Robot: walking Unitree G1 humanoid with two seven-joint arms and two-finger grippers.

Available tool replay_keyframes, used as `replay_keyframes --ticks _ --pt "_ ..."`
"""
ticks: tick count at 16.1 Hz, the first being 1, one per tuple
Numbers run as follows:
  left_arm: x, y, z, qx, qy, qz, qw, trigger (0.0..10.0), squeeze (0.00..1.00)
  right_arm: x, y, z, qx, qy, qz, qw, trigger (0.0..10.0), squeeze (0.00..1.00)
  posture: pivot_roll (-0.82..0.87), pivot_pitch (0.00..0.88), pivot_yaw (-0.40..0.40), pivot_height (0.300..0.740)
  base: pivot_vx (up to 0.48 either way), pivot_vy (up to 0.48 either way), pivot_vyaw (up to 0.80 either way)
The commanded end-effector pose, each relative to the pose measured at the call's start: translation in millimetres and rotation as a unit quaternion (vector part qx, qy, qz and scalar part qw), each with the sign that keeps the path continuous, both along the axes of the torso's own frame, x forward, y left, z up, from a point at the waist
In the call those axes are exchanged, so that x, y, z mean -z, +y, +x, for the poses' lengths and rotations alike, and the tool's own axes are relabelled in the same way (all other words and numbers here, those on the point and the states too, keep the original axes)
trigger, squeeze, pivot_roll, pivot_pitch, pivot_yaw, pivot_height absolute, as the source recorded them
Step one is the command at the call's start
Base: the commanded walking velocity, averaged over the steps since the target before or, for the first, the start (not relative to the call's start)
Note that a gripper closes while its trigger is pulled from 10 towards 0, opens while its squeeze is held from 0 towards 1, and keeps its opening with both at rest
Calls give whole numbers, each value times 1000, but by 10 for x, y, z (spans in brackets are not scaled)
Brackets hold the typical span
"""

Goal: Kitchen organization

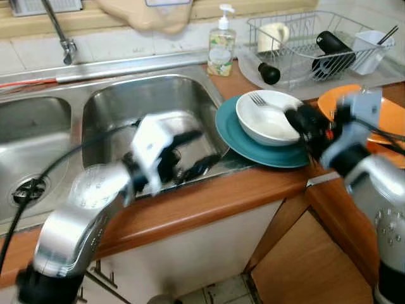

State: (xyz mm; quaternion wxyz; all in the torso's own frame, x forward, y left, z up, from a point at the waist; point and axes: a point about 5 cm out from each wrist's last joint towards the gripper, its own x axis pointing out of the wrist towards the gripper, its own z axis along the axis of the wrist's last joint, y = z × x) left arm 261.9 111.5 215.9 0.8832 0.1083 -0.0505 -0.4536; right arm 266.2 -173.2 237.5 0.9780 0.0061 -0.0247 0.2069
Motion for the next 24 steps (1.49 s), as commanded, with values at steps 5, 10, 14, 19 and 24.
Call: replay_keyframes --ticks 5,10,14,19,24 --pt "-179 -177 277 -21 -111 54 992 10000 0 -178 386 -29 -114 -14 -16 993 0 0 -13 0 9 740 0 0 0" --pt "-164 -245 463 -31 -166 123 978 0 0 -237 589 -40 -163 -16 -6 986 0 0 -20 0 10 740 0 0 0" --pt "-168 -231 570 -59 -214 149 964 0 0 -230 633 -60 -176 -13 -6 984 0 0 -19 0 12 740 0 0 0" --pt "-126 -215 644 -79 -246 174 950 0 0 -229 669 -81 -187 -11 -5 982 0 0 -20 0 11 740 0 0 0" --pt "-88 -244 646 -55 -264 198 942 0 0 -226 683 -65 -177 -10 -3 984 4157 0 -15 0 12 740 0 0 0"
